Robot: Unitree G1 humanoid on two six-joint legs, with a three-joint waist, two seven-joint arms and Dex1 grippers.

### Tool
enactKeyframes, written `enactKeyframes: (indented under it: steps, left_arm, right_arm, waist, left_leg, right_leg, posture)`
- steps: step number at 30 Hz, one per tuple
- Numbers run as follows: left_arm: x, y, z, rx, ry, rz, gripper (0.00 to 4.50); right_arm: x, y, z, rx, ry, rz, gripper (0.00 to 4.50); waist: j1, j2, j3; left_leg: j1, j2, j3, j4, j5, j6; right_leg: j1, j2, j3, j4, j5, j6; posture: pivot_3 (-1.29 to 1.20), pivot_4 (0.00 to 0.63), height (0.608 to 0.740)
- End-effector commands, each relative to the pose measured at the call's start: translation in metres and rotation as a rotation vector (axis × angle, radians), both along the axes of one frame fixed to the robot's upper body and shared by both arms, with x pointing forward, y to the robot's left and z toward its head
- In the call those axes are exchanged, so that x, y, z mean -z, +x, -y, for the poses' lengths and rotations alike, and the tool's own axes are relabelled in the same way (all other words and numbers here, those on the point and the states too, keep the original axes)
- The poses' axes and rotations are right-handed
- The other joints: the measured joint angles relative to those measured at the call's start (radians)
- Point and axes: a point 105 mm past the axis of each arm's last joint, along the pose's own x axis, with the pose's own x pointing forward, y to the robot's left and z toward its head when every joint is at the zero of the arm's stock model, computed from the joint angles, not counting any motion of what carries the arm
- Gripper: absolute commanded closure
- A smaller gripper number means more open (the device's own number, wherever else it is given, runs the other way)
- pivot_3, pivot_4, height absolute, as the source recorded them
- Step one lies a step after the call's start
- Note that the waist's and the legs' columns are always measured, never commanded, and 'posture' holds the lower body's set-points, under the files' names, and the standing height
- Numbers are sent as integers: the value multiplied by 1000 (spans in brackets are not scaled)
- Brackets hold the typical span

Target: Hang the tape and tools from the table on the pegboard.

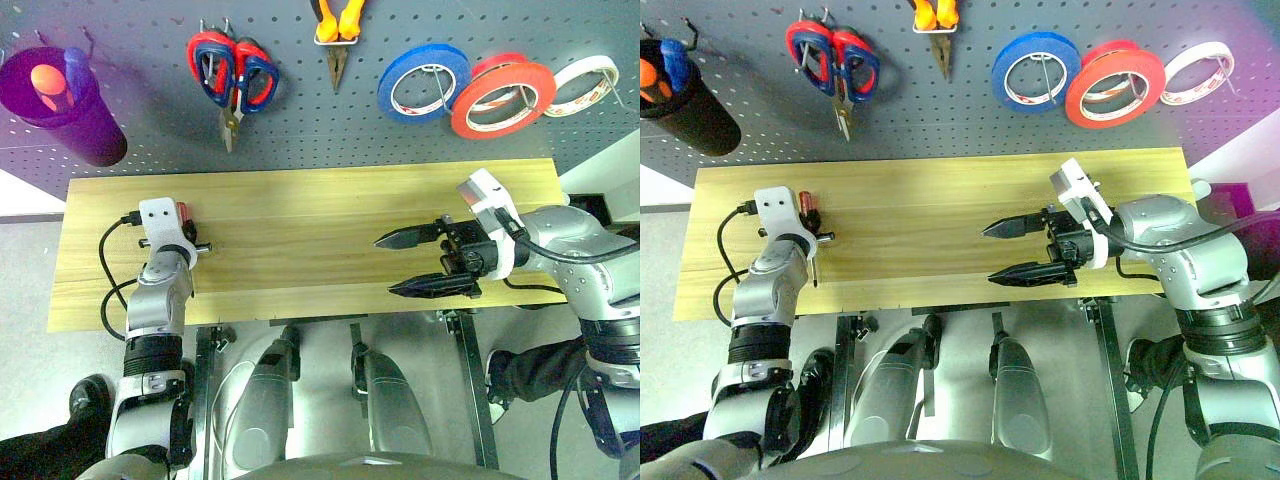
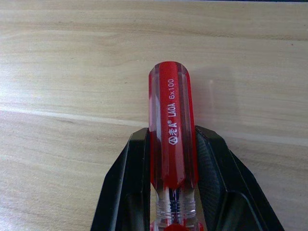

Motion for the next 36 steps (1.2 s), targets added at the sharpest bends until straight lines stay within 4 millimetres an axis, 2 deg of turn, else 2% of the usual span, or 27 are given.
enactKeyframes:
  steps: [1, 3, 7, 12, 20, 25, 36]
  left_arm:
    - [17, -9, -3, -17, -4, -56, 3582]
    - [16, -10, -5, -26, 5, -54, 3582]
    - [20, -10, 6, 22, -66, -47, 3582]
    - [14, -10, 17, 36, -70, -39, 3582]
    - [-3, -13, 28, 90, -89, 12, 3582]
    - [-25, -21, 43, 156, -67, 81, 3582]
    - [-38, -28, 46, 167, -53, 99, 3582]
  right_arm:
    - [-6, -1, 1, -7, 16, 31, 594]
    - [-6, 0, 1, -4, 14, 35, 594]
    - [-9, 2, 1, -1, 25, 40, 594]
    - [-8, 5, 0, 7, 32, 44, 594]
    - [-7, 15, 0, 29, 50, 78, 594]
    - [-13, 19, 0, 34, 74, 106, 594]
    - [-28, 24, 6, 28, 173, 111, 594]
  waist:
    - [1, 0, 0]
    - [2, 0, 0]
    - [3, 0, 0]
    - [6, 0, 0]
    - [6, 0, -1]
    - [6, -1, -1]
    - [7, -2, -4]
  left_leg:
    - [0, 0, 0, 0, 0, 0]
    - [0, 0, 0, 0, 0, 0]
    - [0, 0, 0, -1, 0, 0]
    - [0, 0, 0, -3, 0, 0]
    - [0, -1, 0, -10, 5, -8]
    - [0, -2, 0, -12, 6, -9]
    - [-1, -4, -2, -11, 7, -11]
  right_leg:
    - [0, 0, 0, 0, 0, 0]
    - [0, 0, 0, 0, 0, 0]
    - [0, 0, 0, -1, 0, 0]
    - [1, 0, -1, -6, 0, 0]
    - [2, 0, -5, -14, 3, 3]
    - [1, -1, -10, -14, 3, 3]
    - [2, -2, -15, -13, 3, 3]
  posture:
    - [-13, 522, 740]
    - [-13, 524, 740]
    - [-9, 526, 740]
    - [-5, 508, 740]
    - [10, 447, 740]
    - [17, 419, 740]
    - [23, 358, 740]
